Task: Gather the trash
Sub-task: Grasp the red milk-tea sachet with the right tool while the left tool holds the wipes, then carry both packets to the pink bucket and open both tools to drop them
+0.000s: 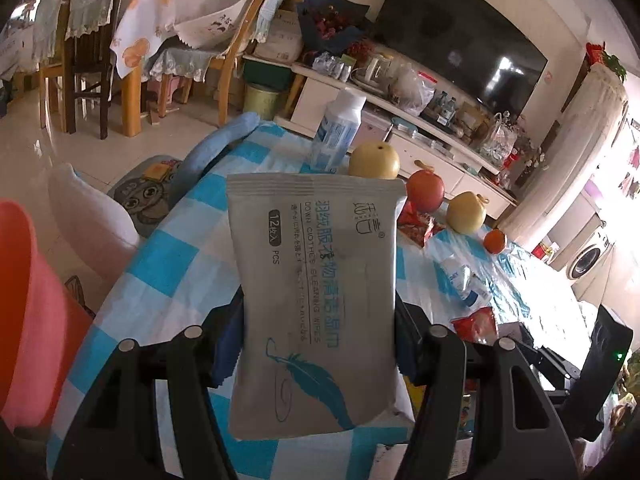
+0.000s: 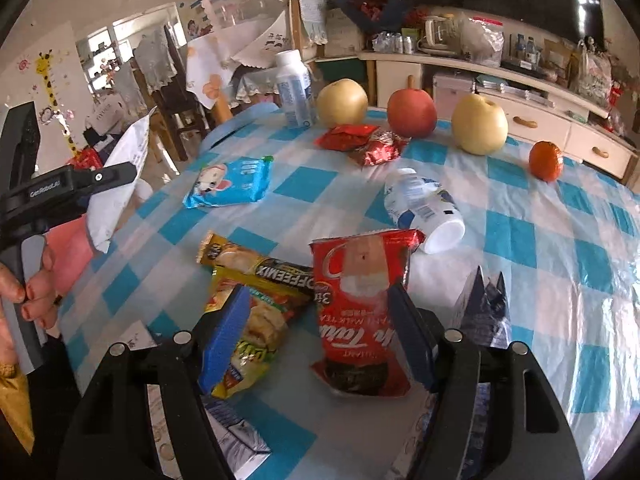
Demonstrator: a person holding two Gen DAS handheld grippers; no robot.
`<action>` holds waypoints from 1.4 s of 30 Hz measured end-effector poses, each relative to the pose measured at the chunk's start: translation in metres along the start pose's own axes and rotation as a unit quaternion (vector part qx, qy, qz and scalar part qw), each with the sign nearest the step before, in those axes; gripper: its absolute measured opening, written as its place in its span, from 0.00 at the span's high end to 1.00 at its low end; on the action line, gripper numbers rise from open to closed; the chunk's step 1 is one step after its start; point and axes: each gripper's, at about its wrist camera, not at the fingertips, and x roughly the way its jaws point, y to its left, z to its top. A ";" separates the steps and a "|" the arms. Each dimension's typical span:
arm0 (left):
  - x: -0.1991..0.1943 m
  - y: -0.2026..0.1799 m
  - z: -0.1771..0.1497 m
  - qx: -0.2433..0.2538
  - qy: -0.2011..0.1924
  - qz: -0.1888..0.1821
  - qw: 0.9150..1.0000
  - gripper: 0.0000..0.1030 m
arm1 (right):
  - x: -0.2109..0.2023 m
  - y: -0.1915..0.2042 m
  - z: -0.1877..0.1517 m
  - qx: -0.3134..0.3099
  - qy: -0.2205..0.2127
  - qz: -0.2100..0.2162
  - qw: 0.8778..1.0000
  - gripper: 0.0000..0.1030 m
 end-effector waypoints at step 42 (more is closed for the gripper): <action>-0.004 0.016 -0.008 0.035 0.006 -0.007 0.999 0.38 | -0.010 0.027 0.009 -0.030 -0.038 -0.086 0.995 0.72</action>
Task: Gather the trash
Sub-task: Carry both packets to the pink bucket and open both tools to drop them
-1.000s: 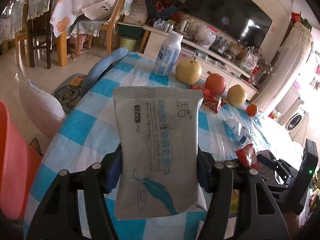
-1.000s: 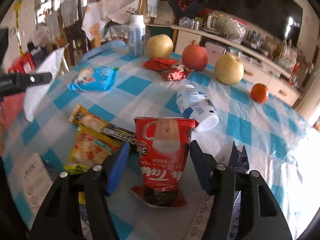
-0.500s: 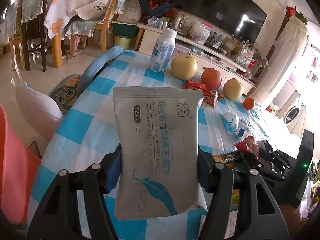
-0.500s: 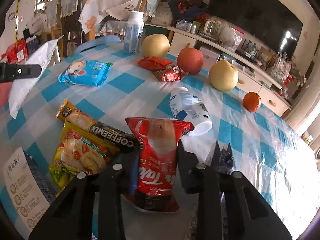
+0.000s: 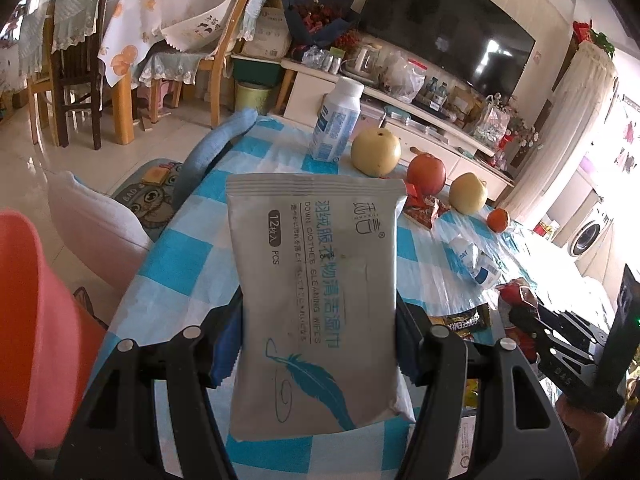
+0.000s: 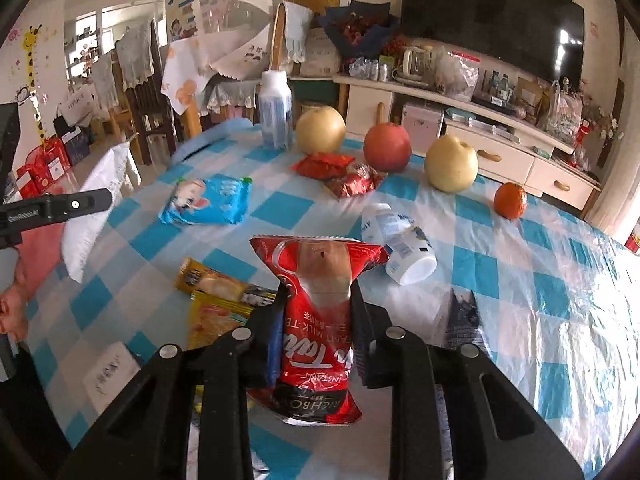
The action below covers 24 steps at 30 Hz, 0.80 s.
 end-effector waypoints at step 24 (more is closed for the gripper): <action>-0.061 0.059 0.014 -0.034 -0.062 0.044 0.997 0.38 | -0.042 0.106 0.049 -0.006 -0.031 0.070 0.997 0.72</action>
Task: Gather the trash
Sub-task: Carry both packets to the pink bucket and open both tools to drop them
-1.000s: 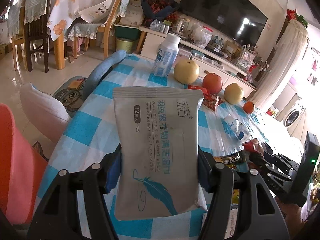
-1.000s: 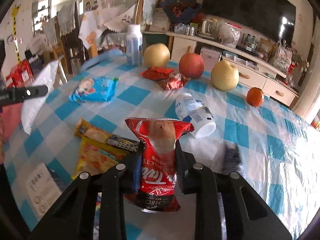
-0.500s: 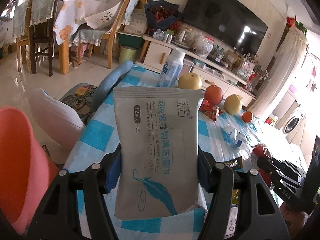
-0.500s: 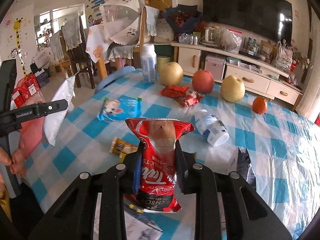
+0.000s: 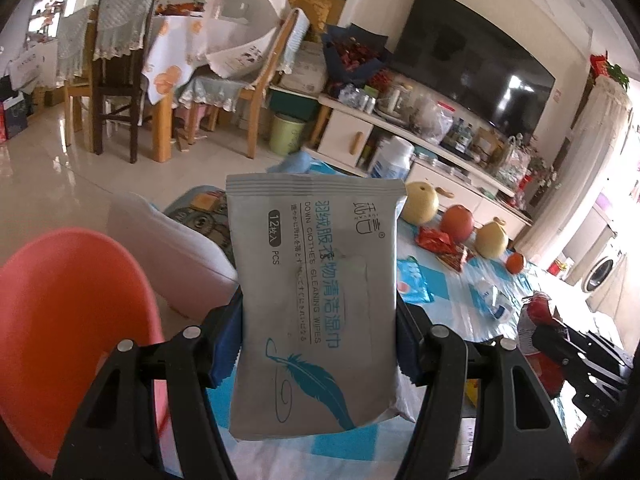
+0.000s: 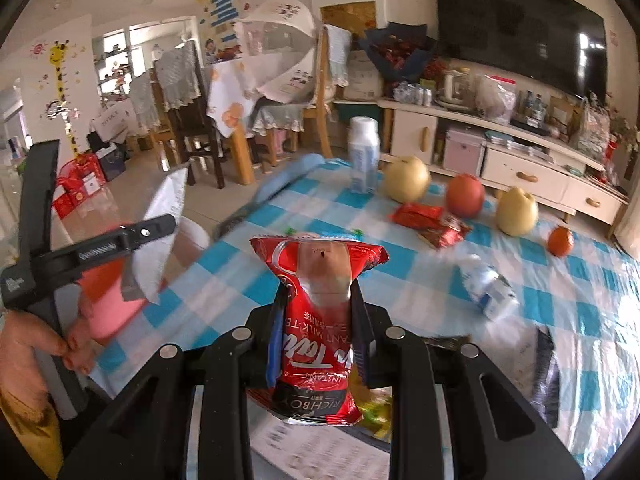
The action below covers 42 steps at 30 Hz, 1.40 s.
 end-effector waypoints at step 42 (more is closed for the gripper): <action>-0.064 0.195 0.012 -0.168 -0.078 0.192 0.964 0.15 | 0.076 0.195 0.039 0.034 0.042 0.189 0.981 0.12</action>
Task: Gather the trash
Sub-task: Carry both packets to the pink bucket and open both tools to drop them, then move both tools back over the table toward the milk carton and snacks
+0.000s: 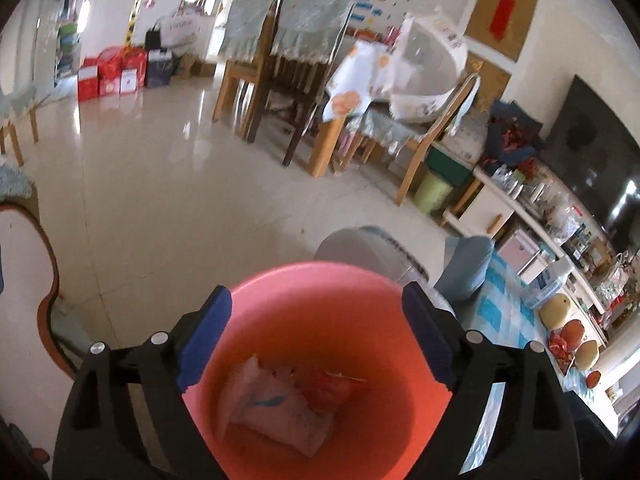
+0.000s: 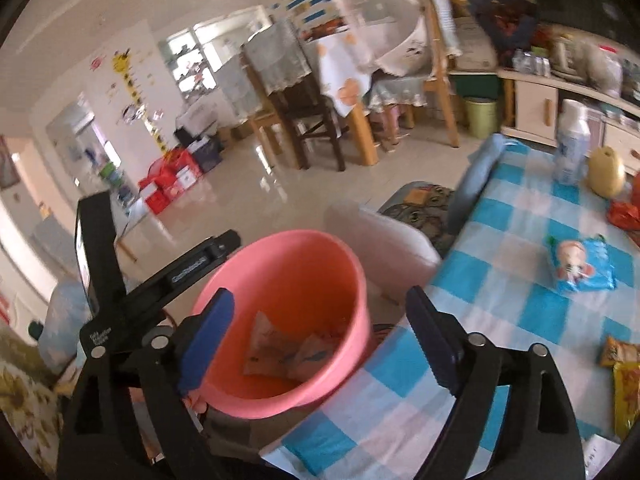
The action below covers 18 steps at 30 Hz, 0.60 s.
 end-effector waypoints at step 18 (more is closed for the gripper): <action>-0.030 -0.070 -0.024 0.079 -0.086 -0.096 0.989 0.10 | -0.045 -0.086 -0.059 0.016 0.094 -0.238 0.967 0.05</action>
